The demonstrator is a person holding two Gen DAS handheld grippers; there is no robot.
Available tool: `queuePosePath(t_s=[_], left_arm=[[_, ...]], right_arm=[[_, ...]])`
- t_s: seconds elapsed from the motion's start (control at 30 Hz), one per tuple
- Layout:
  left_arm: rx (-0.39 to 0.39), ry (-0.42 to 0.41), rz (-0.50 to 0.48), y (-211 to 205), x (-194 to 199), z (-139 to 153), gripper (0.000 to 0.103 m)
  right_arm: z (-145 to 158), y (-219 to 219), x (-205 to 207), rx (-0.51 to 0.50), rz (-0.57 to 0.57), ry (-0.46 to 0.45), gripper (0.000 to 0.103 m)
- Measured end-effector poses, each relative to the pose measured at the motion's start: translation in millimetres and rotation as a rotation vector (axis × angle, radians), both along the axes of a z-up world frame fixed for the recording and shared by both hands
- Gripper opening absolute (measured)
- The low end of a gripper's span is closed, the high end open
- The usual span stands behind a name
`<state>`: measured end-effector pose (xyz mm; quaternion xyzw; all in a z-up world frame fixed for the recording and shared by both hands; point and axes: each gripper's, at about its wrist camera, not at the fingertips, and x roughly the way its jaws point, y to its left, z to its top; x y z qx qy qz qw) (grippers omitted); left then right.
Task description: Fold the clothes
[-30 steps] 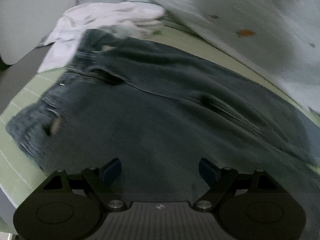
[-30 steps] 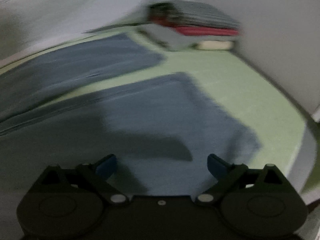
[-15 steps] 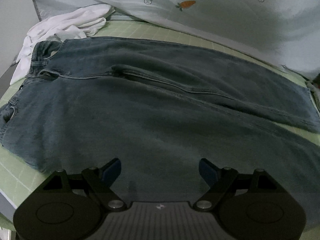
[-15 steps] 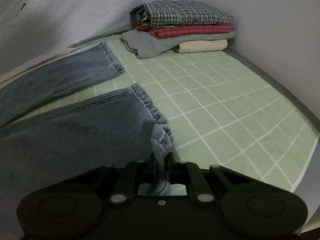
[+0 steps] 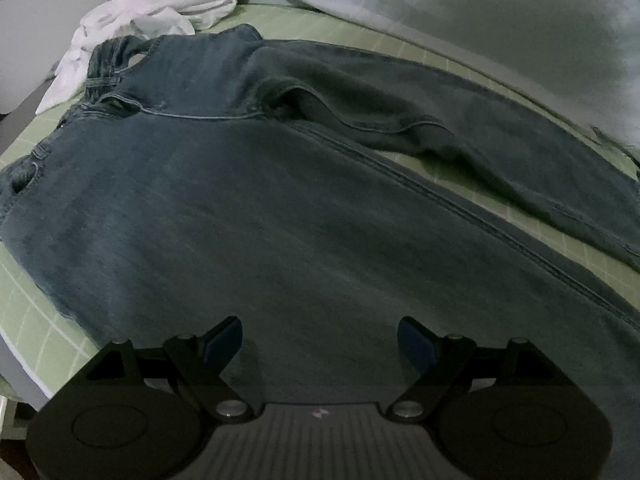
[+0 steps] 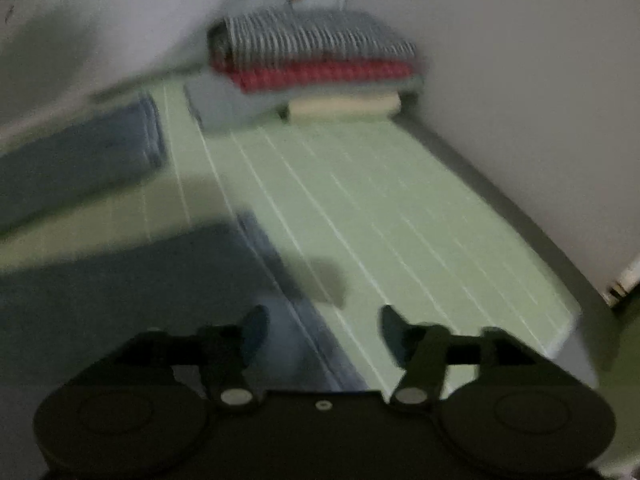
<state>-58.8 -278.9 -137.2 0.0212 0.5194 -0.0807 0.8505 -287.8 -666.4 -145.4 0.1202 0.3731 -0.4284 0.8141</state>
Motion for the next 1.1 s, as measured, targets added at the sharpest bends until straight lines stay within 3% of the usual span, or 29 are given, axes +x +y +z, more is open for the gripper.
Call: queuePosePath(t_s=[0.17,0.3,0.43,0.53,0.57,0.6,0.7,0.77,0.87,0.93,0.97,1.03,1.1], left_arm=[[0.022,-0.01,-0.003,-17,7,3,0.086],[0.047,-0.016,0.008,-28,14,6,0.086],[0.079,-0.023,0.027,-36,25,5,0.086],[0.098,-0.009,0.058,-36,32,4,0.086],[0.094,-0.005,0.064,-35,33,4,0.086],[0.09,-0.002,0.069,-35,35,4,0.086],[0.092,0.002,0.079,-32,39,2,0.086],[0.1,0.002,0.082,-30,42,2,0.086],[0.092,0.0,0.088,-22,45,2,0.086],[0.084,-0.001,0.098,-14,49,2,0.086],[0.079,-0.001,0.106,-10,51,2,0.086],[0.064,-0.008,0.12,1,55,3,0.086],[0.05,-0.023,0.13,15,57,6,0.086]], right_arm=[[-7,-19,78,0.073,0.165,-0.121,0.081],[-23,-40,136,0.145,0.182,-0.195,0.081],[-35,-58,169,0.195,0.127,-0.245,0.078],[-42,-64,186,0.182,0.192,-0.226,0.047],[-40,-63,189,0.165,0.229,-0.195,0.024],[-39,-62,192,0.149,0.266,-0.161,0.017],[-35,-76,186,0.143,0.275,-0.16,0.014],[-36,-85,178,0.066,0.209,-0.116,0.013],[-37,-100,165,0.101,0.137,-0.132,0.019],[-34,-102,163,0.113,0.128,-0.111,0.043],[-32,-100,162,0.105,0.13,-0.095,0.066],[-25,-89,157,0.064,0.144,-0.089,0.072],[-18,-79,146,0.077,0.135,-0.115,0.088]])
